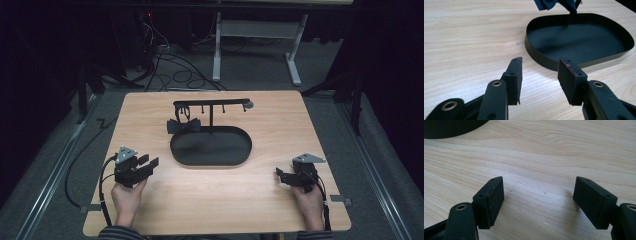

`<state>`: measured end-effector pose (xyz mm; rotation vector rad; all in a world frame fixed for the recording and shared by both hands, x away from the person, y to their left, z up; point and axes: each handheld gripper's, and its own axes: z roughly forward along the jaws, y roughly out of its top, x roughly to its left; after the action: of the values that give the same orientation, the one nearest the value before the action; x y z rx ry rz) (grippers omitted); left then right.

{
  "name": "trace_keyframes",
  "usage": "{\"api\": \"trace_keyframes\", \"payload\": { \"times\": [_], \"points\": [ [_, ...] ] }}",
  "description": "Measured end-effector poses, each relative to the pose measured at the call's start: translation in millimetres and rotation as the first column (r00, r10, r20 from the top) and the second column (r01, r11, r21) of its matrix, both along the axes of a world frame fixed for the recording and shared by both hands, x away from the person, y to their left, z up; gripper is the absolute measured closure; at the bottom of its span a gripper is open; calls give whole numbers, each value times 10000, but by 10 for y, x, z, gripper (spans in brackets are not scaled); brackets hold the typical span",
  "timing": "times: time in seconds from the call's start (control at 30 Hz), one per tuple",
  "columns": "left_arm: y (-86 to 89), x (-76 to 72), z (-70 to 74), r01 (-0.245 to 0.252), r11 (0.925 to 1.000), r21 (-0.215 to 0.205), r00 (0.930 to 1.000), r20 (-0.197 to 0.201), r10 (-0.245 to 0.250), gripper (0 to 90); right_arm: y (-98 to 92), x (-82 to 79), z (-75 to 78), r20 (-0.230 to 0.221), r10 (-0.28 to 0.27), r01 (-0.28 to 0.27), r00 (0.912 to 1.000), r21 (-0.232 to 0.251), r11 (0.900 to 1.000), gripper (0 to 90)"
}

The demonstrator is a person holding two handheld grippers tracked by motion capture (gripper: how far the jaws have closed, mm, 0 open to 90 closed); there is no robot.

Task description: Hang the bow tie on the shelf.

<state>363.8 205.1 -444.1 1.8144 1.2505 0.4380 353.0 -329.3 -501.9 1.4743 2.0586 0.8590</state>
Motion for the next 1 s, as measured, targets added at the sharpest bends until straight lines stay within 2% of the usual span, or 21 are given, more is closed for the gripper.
{"api": "trace_keyframes", "payload": {
  "times": [0.17,0.57,0.7,0.87,0.97,1.0],
  "points": [
    [-7,-1,-89,27,10000,19,9998,-196,-27,549,0,0,0,-2,0,0,10000,0,10000,259],
    [-66,7,-326,-22,9993,365,9982,-601,44,535,1,0,-1,14,-10,10,10000,3,10000,259],
    [-95,14,-404,-48,9981,615,9978,-652,88,523,1,0,-1,15,-10,10,10000,2,10000,259],
    [-132,46,-516,-80,9967,806,9956,-922,155,502,0,0,0,-3,-2,2,10000,4,10000,259],
    [-177,57,-578,-73,9927,1203,9953,-949,188,484,0,0,0,-2,-2,2,10000,2,10000,259],
    [-186,50,-588,-77,9912,1322,9968,-783,182,474,0,0,0,-4,-1,1,10000,3,10000,259]
  ]
}}
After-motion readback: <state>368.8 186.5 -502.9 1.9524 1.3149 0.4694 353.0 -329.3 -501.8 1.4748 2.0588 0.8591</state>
